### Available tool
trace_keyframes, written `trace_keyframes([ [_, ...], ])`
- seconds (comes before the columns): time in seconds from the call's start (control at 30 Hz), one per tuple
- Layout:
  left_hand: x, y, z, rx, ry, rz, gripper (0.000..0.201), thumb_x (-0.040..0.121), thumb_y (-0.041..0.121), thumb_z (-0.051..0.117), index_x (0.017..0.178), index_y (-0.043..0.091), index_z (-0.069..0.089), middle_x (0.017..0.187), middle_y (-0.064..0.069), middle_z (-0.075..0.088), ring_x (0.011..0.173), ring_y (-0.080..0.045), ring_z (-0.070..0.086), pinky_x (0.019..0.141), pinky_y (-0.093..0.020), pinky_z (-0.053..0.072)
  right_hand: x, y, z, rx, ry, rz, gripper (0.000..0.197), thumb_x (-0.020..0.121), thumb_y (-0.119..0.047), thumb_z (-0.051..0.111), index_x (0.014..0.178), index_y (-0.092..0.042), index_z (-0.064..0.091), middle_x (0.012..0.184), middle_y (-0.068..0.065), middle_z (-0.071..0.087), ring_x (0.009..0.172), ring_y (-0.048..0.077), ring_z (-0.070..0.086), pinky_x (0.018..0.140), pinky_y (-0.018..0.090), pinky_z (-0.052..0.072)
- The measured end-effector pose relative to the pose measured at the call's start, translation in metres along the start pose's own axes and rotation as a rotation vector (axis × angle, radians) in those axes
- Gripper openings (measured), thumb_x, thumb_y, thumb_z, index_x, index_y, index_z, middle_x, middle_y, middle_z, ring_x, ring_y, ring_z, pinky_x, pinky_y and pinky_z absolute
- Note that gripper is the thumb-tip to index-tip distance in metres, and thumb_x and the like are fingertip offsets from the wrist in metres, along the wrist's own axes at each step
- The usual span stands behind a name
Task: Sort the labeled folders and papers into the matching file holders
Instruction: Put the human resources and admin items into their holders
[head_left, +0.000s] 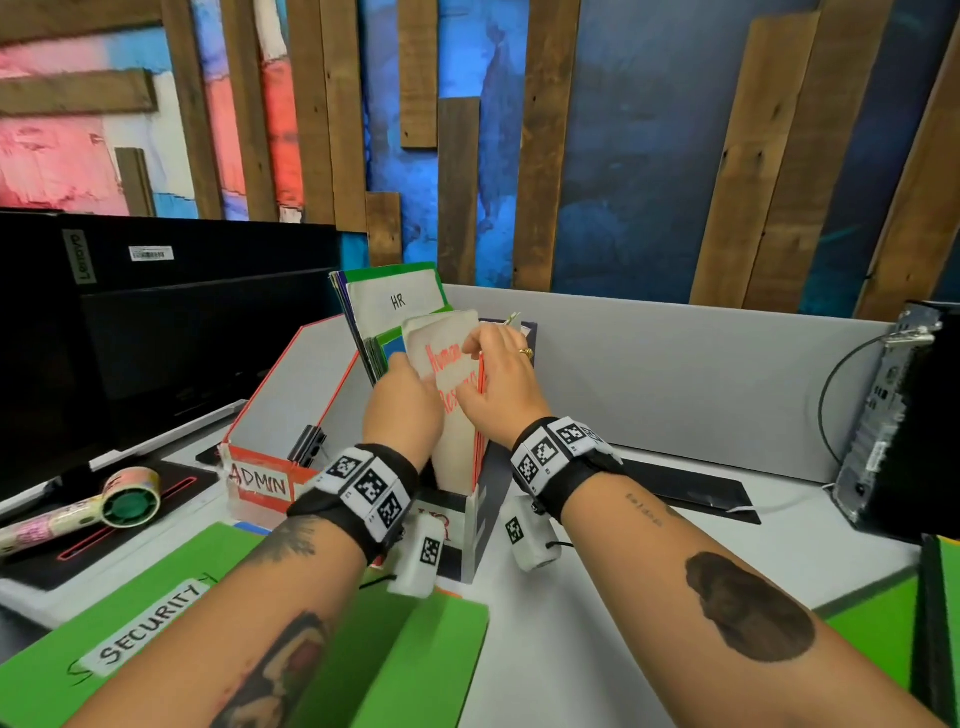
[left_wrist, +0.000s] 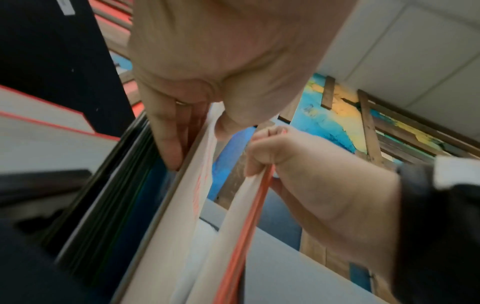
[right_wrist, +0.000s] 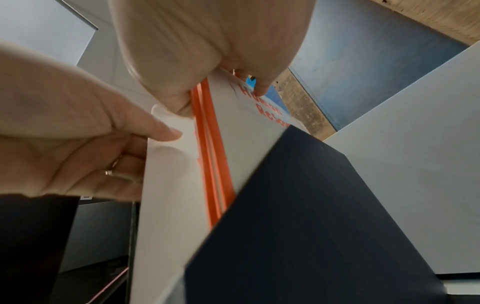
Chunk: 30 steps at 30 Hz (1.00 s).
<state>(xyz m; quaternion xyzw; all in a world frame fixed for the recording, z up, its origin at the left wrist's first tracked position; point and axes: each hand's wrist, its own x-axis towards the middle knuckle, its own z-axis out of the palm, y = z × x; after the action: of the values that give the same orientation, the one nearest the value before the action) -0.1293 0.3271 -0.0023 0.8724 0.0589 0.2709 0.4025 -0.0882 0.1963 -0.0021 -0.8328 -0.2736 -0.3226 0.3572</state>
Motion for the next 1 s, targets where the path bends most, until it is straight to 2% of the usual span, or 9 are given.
trace_keyframes([
  [0.17,0.007,-0.007,-0.013,0.216,-0.036,-0.025,0.019,0.101,0.018,0.051,0.111,0.004,0.059,0.105,-0.012,0.064,0.099,-0.033,0.064,0.074,-0.036,0.047,0.002,-0.005,-0.001,0.017,-0.079,0.045,0.041,0.074,-0.005,0.066,0.109,-0.018,0.047,0.113,-0.002,0.044,0.113,0.019,0.039,0.094,0.040,0.046],
  [0.3,0.000,-0.023,-0.012,0.334,-0.055,-0.118,0.028,0.100,0.032,0.050,0.097,0.007,0.064,0.093,-0.009,0.070,0.084,-0.030,0.067,0.069,-0.034,0.051,-0.001,-0.016,0.007,0.141,-0.155,0.131,0.065,0.080,-0.003,0.063,0.136,-0.022,0.038,0.136,-0.001,0.042,0.128,0.022,0.040,0.104,0.044,0.046],
  [0.4,-0.002,-0.031,-0.011,0.348,-0.076,-0.159,0.035,0.098,0.039,0.053,0.088,0.007,0.065,0.079,-0.007,0.068,0.072,-0.027,0.063,0.064,-0.032,0.048,-0.004,-0.027,0.021,0.204,-0.149,0.173,0.076,0.085,0.002,0.058,0.150,-0.021,0.027,0.159,-0.002,0.026,0.141,0.024,0.034,0.112,0.041,0.041],
  [0.5,-0.003,-0.036,-0.009,0.154,-0.113,-0.170,0.041,0.097,0.039,0.055,0.077,0.007,0.069,0.065,-0.006,0.072,0.066,-0.026,0.069,0.071,-0.037,0.058,-0.010,-0.033,0.038,0.132,-0.240,0.248,0.088,0.092,-0.005,0.055,0.161,-0.024,0.005,0.169,0.002,0.004,0.154,0.025,0.016,0.119,0.039,0.027],
  [0.6,-0.006,-0.033,-0.011,0.082,-0.167,-0.173,0.032,0.101,0.027,0.055,0.082,0.005,0.068,0.071,-0.008,0.071,0.069,-0.026,0.067,0.063,-0.032,0.053,-0.020,-0.033,0.051,0.006,-0.415,0.345,0.086,0.099,-0.021,0.052,0.161,-0.026,-0.007,0.161,0.014,0.027,0.134,0.038,0.048,0.110,0.049,0.042],
  [0.7,-0.008,-0.030,-0.016,0.131,-0.250,-0.214,0.019,0.099,0.015,0.057,0.093,0.002,0.069,0.075,-0.007,0.067,0.067,-0.021,0.063,0.052,-0.027,0.045,-0.031,-0.030,0.056,-0.192,-0.483,0.366,0.072,0.105,-0.034,0.042,0.160,-0.014,0.001,0.137,0.022,0.052,0.116,0.039,0.059,0.098,0.048,0.049],
  [0.8,-0.011,-0.027,-0.016,0.321,-0.333,-0.207,0.014,0.092,0.014,0.067,0.101,0.004,0.068,0.075,-0.003,0.063,0.067,-0.019,0.061,0.058,-0.029,0.049,-0.035,-0.033,0.056,-0.353,-0.539,0.321,0.067,0.106,-0.025,0.039,0.159,-0.004,0.004,0.126,0.024,0.061,0.111,0.039,0.063,0.089,0.044,0.050],
  [0.87,-0.014,-0.024,-0.014,0.401,-0.333,-0.196,0.013,0.090,0.011,0.070,0.101,0.006,0.068,0.080,-0.003,0.064,0.071,-0.021,0.058,0.063,-0.029,0.046,-0.036,-0.040,0.053,-0.414,-0.611,0.342,0.069,0.104,-0.019,0.044,0.157,0.001,0.005,0.129,0.026,0.059,0.116,0.041,0.061,0.093,0.046,0.049],
  [1.0,-0.016,-0.023,-0.014,0.395,-0.365,-0.235,0.010,0.087,0.007,0.071,0.086,0.008,0.062,0.083,-0.006,0.067,0.071,-0.022,0.059,0.057,-0.028,0.044,-0.039,-0.050,0.048,-0.471,-0.497,0.250,0.046,0.099,-0.013,0.054,0.137,0.005,0.035,0.115,0.021,0.067,0.104,0.040,0.067,0.078,0.042,0.051],
])
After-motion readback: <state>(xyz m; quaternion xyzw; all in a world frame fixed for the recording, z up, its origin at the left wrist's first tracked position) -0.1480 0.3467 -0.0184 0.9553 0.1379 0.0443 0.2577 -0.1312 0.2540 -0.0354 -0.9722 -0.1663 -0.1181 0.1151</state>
